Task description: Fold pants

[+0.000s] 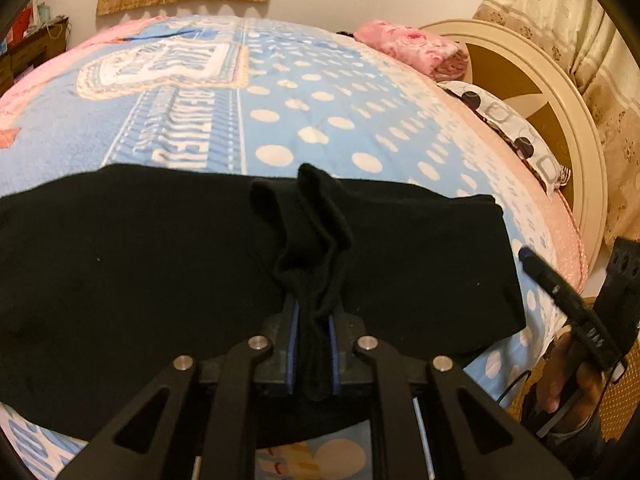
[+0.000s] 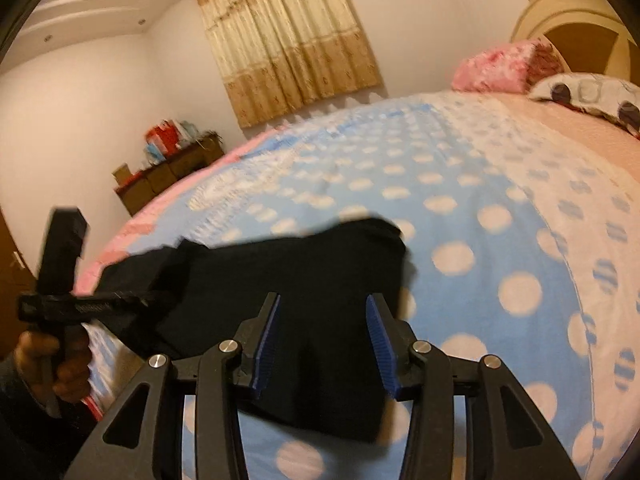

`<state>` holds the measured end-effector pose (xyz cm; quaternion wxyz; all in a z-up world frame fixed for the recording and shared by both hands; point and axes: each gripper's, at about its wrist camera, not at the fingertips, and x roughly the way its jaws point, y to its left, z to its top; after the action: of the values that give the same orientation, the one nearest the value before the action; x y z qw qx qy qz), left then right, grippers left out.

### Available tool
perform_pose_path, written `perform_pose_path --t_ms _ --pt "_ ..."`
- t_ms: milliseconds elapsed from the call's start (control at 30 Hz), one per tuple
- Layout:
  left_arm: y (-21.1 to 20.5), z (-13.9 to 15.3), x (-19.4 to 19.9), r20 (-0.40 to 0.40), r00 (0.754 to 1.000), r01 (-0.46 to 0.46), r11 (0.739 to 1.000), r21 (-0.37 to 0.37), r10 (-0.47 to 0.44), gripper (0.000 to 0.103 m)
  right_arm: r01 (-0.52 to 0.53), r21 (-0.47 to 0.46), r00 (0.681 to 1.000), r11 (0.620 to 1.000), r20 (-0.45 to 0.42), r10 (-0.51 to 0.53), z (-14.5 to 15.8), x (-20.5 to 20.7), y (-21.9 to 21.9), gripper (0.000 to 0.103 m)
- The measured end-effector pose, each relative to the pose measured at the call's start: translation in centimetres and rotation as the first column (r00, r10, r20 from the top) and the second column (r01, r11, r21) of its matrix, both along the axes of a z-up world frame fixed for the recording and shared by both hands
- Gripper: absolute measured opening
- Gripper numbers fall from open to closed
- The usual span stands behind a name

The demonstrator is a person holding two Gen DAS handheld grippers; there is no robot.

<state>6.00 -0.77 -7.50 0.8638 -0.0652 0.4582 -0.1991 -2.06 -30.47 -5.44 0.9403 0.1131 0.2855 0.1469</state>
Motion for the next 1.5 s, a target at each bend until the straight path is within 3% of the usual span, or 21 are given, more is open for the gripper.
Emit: perform_pose_path --t_ms 133,200,300,467,633,767,1033,1267,1500 --pt "0.1 0.0 -0.4 0.017 1.000 -0.002 1.000 0.006 0.002 0.014 -0.093 0.025 0.995 0.995 -0.018 0.094 0.3 2.6 1.1 0.049" --pt "0.5 0.1 -0.7 0.026 1.000 -0.008 1.000 0.012 0.008 0.014 -0.061 -0.024 0.997 0.998 -0.053 0.060 -0.4 4.3 1.5 0.049" --pt "1.0 0.2 -1.0 0.032 0.999 -0.016 1.000 0.010 0.016 0.014 -0.046 0.014 0.993 0.999 -0.106 0.047 -1.4 6.3 1.2 0.049" --pt "1.5 0.2 -1.4 0.034 0.999 -0.018 1.000 0.009 0.018 0.016 -0.090 0.001 0.993 0.996 -0.079 0.089 -0.9 6.1 1.5 0.053" --pt "1.4 1.0 -2.1 0.078 0.996 -0.036 0.998 0.060 0.031 0.022 -0.023 0.033 1.000 0.999 -0.008 0.023 0.6 5.1 -0.4 0.057" --pt "1.0 2.3 -2.8 0.151 0.988 -0.057 0.991 0.123 0.038 0.022 -0.034 -0.037 0.994 0.999 -0.101 0.030 -0.9 7.3 0.1 0.060" --pt "-2.6 3.9 -2.0 0.253 0.968 -0.069 0.964 0.258 0.002 0.029 0.004 -0.103 0.999 0.995 -0.041 -0.008 0.1 4.3 0.1 0.060" --pt "-5.1 1.4 0.6 0.174 0.985 -0.048 0.937 0.347 -0.014 0.031 0.056 -0.211 0.995 0.976 -0.070 -0.072 -0.8 0.2 -0.4 0.060" --pt "-4.8 0.6 0.7 0.171 0.985 -0.046 0.935 0.352 -0.015 0.037 0.046 -0.253 0.992 0.966 -0.104 -0.075 -2.4 -0.5 0.2 0.060"
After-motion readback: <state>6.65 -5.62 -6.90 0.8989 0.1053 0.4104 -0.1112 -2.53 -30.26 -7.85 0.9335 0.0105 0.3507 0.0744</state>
